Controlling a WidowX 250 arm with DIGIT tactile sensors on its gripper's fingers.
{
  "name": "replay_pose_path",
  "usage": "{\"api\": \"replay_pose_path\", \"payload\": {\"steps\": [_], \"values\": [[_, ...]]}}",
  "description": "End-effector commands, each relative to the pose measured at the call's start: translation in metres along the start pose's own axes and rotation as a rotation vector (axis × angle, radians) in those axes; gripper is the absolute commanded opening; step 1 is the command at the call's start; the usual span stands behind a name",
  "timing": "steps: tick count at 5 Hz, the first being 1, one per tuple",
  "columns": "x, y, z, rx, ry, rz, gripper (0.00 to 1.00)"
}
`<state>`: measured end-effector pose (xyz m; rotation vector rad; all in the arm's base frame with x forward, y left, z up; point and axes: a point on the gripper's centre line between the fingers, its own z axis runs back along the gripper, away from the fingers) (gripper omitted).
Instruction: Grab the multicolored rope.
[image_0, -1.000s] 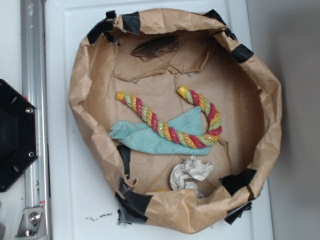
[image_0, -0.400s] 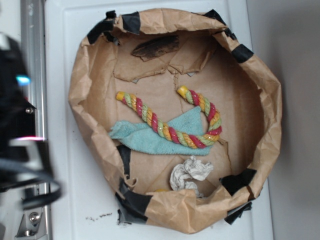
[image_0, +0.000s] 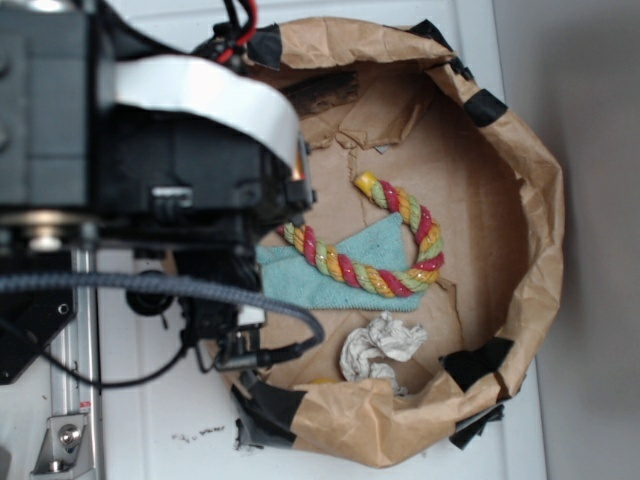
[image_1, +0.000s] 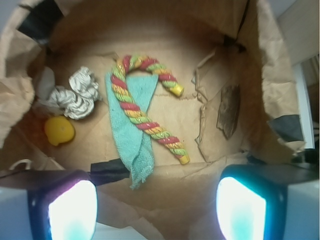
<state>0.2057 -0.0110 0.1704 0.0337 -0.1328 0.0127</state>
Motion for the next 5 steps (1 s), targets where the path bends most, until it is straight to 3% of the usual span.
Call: {"api": "replay_pose_path", "payload": {"steps": [1, 2, 3, 4, 5], "values": [[0.006, 0.003, 0.008, 0.003, -0.045, 0.017, 1.00], [0.018, 0.029, -0.019, -0.030, -0.151, 0.029, 1.00], [0.041, 0.034, -0.045, 0.028, -0.271, 0.058, 1.00], [0.064, 0.027, -0.067, -0.032, -0.328, 0.211, 1.00], [0.081, 0.002, -0.087, -0.112, -0.274, 0.226, 1.00]]}}
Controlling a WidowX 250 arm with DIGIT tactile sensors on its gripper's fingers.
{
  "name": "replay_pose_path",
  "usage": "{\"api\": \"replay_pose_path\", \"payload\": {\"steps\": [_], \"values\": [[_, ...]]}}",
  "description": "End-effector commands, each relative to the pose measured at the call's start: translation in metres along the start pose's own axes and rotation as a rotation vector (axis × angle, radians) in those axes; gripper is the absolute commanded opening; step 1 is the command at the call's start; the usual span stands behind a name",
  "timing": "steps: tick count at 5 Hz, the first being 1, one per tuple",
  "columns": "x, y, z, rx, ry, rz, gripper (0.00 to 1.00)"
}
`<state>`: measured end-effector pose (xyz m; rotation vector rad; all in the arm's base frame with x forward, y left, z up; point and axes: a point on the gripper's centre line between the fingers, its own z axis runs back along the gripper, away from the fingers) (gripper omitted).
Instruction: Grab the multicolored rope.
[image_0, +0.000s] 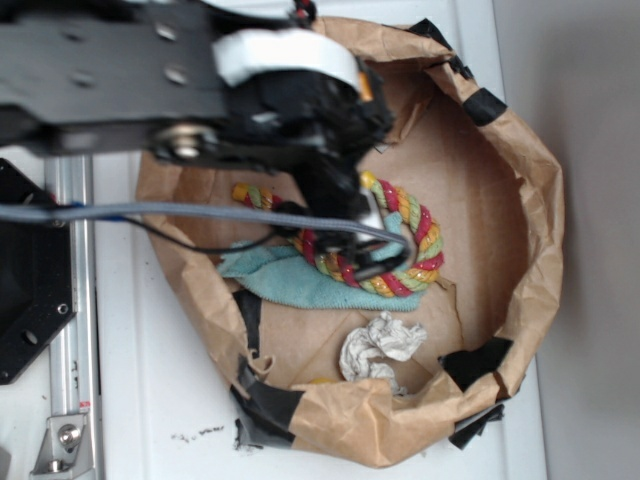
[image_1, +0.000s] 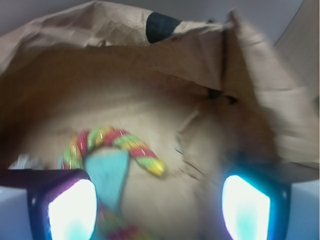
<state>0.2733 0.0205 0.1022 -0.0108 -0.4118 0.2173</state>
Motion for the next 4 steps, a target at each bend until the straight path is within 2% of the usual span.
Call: {"api": "replay_pose_path", "payload": {"steps": [1, 2, 3, 4], "values": [[0.014, -0.050, -0.025, -0.066, 0.083, 0.085, 1.00], [0.013, -0.069, -0.043, -0.071, 0.158, 0.093, 1.00], [0.005, -0.075, -0.064, -0.072, 0.216, 0.074, 1.00], [-0.017, -0.081, -0.079, -0.098, 0.279, 0.041, 0.38]]}}
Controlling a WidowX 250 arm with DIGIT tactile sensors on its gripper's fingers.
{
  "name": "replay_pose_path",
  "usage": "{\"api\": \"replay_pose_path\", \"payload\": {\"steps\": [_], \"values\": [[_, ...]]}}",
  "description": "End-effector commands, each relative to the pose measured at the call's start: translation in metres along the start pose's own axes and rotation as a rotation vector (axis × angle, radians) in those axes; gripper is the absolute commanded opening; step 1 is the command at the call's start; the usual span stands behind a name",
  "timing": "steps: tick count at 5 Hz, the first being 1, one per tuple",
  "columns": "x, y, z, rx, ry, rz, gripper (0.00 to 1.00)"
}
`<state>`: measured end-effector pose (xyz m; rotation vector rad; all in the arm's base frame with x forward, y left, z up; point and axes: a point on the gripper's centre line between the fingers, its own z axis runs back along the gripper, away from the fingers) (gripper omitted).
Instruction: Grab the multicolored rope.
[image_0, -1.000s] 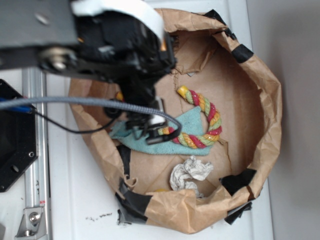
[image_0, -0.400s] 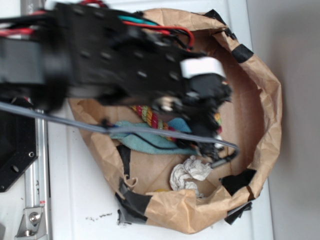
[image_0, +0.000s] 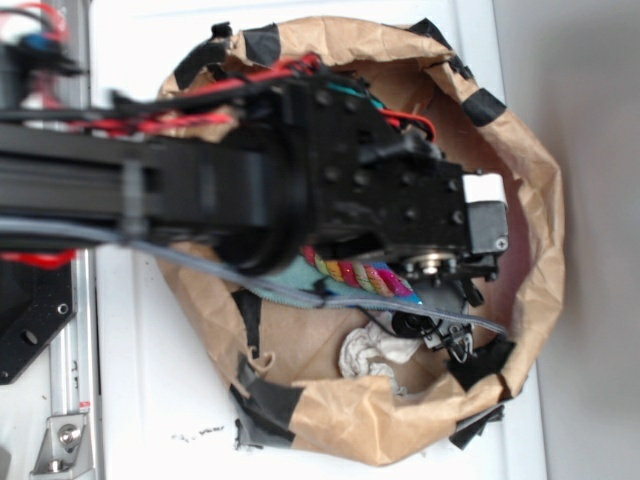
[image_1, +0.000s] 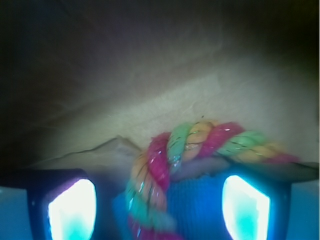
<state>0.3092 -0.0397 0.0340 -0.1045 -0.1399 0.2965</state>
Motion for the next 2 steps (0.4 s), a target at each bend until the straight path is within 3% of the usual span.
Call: {"api": "replay_pose_path", "payload": {"steps": [1, 2], "values": [[-0.0248, -0.0161, 0.0000, -0.076, 0.069, -0.067, 0.00], [-0.0277, -0.0149, 0.0057, -0.087, 0.065, -0.136, 0.00]]}}
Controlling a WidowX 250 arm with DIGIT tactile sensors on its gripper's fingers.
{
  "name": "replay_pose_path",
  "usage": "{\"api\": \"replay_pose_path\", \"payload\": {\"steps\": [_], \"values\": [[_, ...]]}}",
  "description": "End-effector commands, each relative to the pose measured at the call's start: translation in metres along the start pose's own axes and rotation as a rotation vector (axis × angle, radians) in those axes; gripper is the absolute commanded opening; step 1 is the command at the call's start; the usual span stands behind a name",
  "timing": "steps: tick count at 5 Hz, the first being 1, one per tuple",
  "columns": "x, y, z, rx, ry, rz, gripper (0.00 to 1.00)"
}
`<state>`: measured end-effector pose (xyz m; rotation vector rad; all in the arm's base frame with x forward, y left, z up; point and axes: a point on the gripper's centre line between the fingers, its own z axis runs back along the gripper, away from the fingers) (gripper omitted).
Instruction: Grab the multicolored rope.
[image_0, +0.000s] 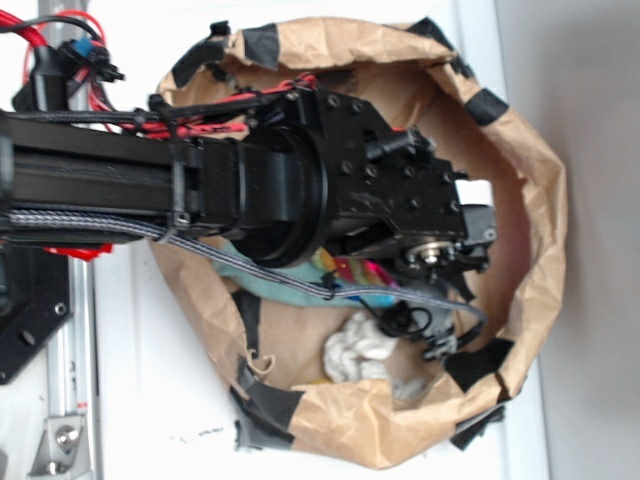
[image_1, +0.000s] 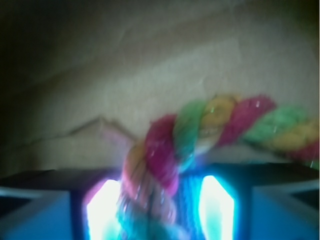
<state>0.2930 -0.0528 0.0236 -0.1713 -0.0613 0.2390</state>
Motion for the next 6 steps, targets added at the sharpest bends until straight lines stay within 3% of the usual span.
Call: {"api": "replay_pose_path", "payload": {"steps": [1, 2, 3, 4, 5, 6], "values": [[0.005, -0.006, 0.040, -0.046, -0.135, -0.239, 0.00], [0.023, 0.008, 0.094, 0.005, -0.294, -0.345, 0.00], [0.026, 0.019, 0.149, 0.060, -0.341, -0.451, 0.00], [0.016, 0.020, 0.165, 0.042, -0.220, -0.562, 0.00], [-0.003, 0.007, 0.156, -0.040, -0.078, -0.612, 0.00], [-0.014, 0.002, 0.148, -0.011, -0.069, -0.632, 0.00]]}}
